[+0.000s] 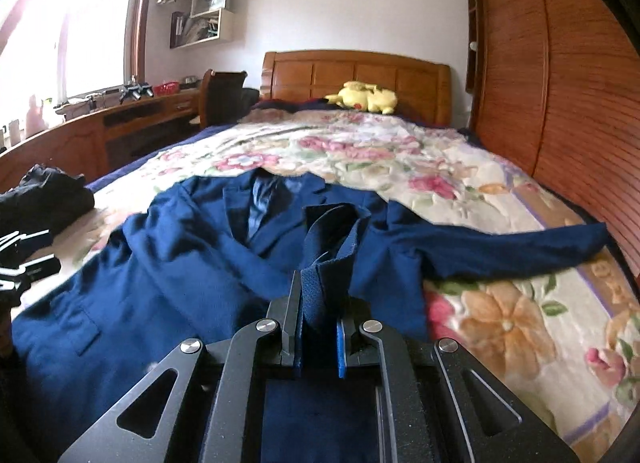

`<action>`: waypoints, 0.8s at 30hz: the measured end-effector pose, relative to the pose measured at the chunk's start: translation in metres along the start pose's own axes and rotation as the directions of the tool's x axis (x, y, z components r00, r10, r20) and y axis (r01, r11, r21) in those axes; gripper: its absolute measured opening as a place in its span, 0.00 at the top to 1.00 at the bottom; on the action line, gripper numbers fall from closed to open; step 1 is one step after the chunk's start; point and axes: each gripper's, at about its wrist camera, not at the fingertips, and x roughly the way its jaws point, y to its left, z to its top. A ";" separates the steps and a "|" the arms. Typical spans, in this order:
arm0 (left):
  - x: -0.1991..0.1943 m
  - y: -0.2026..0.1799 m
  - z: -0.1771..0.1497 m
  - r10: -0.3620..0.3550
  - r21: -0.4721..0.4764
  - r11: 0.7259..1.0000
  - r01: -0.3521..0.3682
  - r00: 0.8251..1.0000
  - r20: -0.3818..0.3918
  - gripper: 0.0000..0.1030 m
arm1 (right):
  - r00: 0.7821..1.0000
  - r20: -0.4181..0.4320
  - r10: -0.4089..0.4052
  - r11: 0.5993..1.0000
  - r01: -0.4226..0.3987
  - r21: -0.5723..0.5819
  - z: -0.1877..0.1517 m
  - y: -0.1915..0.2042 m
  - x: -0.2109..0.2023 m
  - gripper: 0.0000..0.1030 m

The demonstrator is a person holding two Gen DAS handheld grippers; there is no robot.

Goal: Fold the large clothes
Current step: 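Fold that side over toward the jacket center with the right gripper, release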

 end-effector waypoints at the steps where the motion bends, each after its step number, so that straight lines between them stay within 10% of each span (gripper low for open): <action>1: 0.000 -0.002 0.000 -0.003 0.000 1.000 0.003 1.000 0.000 0.24 | 1.000 -0.013 0.011 1.000 -0.011 0.002 -0.002 0.000 0.000 0.89; 10: 0.004 -0.013 0.001 -0.018 0.006 1.000 0.018 1.000 0.000 0.24 | 0.996 -0.064 0.061 0.997 -0.064 -0.035 -0.013 0.009 -0.027 0.84; 17: 0.005 -0.015 0.002 -0.025 0.002 1.000 0.025 1.000 -0.003 0.24 | 0.998 -0.051 0.030 0.999 -0.032 -0.031 -0.025 0.003 -0.042 0.45; 24: 0.005 -0.021 0.002 -0.034 0.006 0.999 0.034 0.999 -0.002 0.24 | 0.999 -0.026 0.040 0.999 -0.040 0.008 -0.032 0.000 -0.061 0.44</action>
